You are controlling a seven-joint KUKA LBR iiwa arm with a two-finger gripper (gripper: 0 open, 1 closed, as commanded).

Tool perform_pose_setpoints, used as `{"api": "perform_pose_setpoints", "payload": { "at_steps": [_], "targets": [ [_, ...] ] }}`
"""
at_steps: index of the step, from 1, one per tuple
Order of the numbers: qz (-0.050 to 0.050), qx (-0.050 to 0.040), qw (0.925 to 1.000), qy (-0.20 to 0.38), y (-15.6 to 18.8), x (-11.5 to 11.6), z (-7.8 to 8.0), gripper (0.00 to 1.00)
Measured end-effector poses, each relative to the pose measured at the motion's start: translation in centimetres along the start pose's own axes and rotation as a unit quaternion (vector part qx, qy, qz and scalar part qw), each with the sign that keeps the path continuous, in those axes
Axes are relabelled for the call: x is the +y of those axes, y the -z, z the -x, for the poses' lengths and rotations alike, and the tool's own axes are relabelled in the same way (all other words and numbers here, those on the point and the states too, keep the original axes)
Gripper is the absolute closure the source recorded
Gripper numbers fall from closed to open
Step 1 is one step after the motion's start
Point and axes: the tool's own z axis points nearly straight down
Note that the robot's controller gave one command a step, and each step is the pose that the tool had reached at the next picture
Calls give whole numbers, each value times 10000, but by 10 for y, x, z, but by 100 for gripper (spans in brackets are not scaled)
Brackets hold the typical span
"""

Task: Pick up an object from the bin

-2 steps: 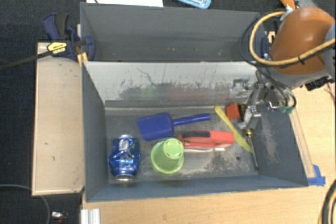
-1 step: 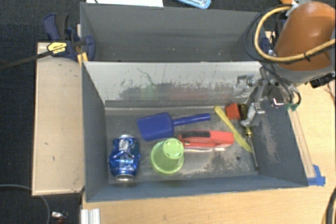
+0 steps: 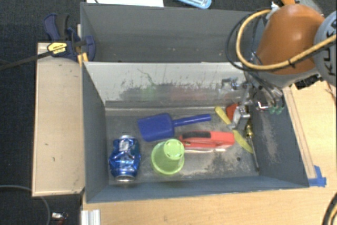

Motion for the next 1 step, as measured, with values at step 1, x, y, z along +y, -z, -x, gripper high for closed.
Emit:
{"api": "perform_pose_setpoints", "payload": {
  "at_steps": [1],
  "targets": [
    [-12, -29, 10000, 57, 39, 3, 17, 0]
  ]
}}
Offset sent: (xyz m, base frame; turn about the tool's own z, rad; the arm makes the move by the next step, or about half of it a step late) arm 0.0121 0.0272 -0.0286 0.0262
